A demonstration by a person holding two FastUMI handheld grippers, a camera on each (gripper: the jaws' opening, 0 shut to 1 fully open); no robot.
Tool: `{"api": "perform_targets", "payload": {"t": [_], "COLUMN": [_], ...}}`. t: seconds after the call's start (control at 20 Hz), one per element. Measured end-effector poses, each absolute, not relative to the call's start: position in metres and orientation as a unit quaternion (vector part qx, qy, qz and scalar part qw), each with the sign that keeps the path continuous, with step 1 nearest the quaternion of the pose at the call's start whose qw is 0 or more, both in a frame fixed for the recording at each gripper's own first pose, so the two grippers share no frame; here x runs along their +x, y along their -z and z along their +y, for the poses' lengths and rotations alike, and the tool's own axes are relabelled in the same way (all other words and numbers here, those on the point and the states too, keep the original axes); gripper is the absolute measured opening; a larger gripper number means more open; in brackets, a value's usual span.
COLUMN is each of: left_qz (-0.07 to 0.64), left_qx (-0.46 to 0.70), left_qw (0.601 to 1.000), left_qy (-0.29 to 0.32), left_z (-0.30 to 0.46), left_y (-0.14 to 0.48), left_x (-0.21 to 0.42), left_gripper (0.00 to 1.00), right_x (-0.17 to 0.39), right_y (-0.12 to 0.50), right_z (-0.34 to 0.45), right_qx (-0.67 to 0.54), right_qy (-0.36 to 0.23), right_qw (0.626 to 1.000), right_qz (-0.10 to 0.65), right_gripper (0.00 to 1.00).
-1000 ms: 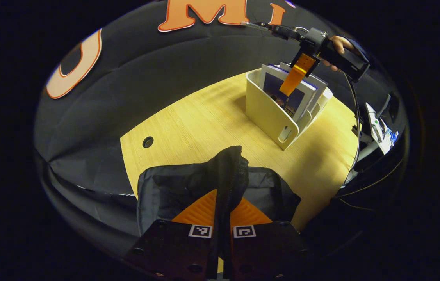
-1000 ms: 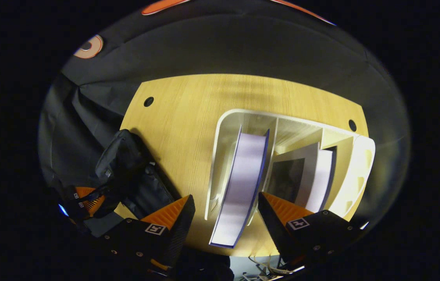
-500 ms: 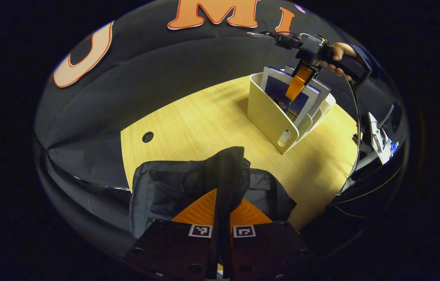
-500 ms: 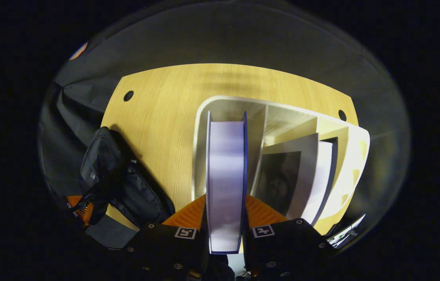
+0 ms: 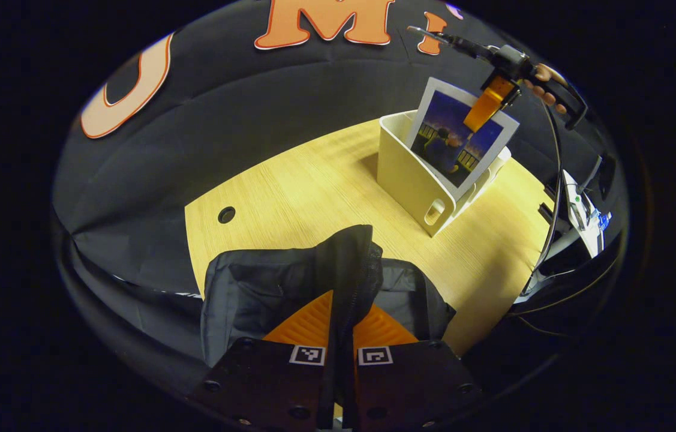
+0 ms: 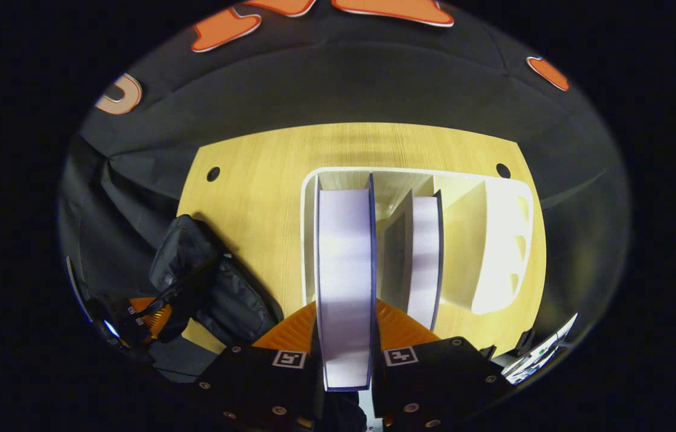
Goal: Open the schoolbag, grab two books from the bookshelf and put them into the schoolbag.
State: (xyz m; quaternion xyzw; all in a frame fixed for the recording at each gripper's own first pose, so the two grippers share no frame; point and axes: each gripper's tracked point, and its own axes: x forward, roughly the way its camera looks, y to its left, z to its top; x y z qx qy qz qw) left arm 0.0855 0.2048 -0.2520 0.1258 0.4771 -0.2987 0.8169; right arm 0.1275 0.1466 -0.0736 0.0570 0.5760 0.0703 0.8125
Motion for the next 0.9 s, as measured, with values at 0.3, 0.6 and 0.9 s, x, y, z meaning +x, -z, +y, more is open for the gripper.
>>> {"api": "perform_targets", "payload": {"t": [0.3,0.6,0.9], "left_qz": [0.469,0.459,0.450], "left_qx": [0.140,0.177,0.198], "left_qw": [0.816,0.806,0.799], "left_qy": [0.308,0.329,0.348], "left_z": [0.213,0.217,0.220], "left_y": [0.249,0.240,0.228], "left_x": [0.087,0.089,0.098], "left_gripper": [0.06,0.06,0.06], "right_x": [0.089,0.044,-0.001], "right_y": [0.032,0.006,0.015], "right_z": [0.137,0.146,0.178], "right_qx": [0.090,0.151,0.220], "right_qy": [-0.068,-0.080,-0.112], "right_qw": [0.840,0.856,0.854], "right_qz": [0.531,0.487,0.458], "right_gripper": [0.32,0.32,0.32]}}
